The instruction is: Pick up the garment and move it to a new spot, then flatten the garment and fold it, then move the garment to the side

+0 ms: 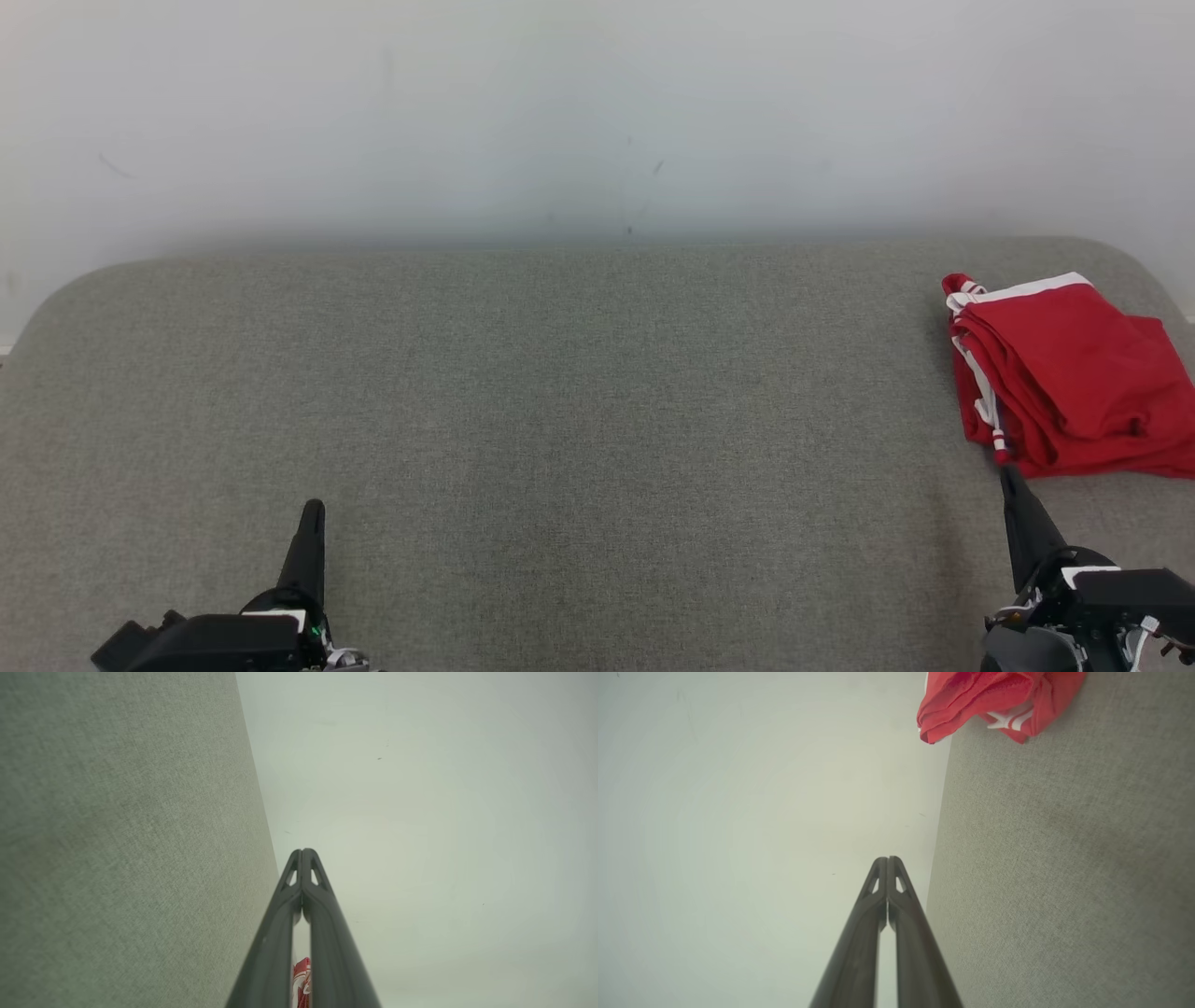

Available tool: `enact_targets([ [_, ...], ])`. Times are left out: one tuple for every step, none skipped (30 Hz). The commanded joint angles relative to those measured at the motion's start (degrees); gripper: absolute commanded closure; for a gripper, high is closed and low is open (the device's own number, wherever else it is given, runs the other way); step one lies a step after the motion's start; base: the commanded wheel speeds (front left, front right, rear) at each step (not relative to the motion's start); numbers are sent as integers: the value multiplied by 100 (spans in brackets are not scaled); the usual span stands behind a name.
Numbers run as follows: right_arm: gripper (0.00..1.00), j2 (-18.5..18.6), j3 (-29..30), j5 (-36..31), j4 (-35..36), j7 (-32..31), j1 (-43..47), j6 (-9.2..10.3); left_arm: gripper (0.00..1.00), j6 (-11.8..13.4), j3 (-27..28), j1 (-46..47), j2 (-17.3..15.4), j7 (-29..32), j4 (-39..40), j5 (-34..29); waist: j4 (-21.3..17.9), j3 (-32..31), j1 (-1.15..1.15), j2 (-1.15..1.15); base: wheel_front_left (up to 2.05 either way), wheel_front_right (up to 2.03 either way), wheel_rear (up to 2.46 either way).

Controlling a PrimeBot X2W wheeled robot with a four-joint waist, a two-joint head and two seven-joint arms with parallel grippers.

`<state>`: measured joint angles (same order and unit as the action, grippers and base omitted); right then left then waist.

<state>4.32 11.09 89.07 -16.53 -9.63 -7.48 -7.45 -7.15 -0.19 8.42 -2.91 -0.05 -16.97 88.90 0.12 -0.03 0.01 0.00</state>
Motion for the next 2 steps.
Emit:
enact_targets([
  [100, 6, 38, 110, -13, -48, -88, -6, 100, -50, -17, 106, 4, 38, 1, 140, -2, 5, 0, 0, 0, 0, 0],
  [100, 4, 47, 146, -15, -62, -84, -6, 100, -52, -17, 115, 3, 50, 0, 186, -3, 9, -1, 0, 0, 0, 0],
])
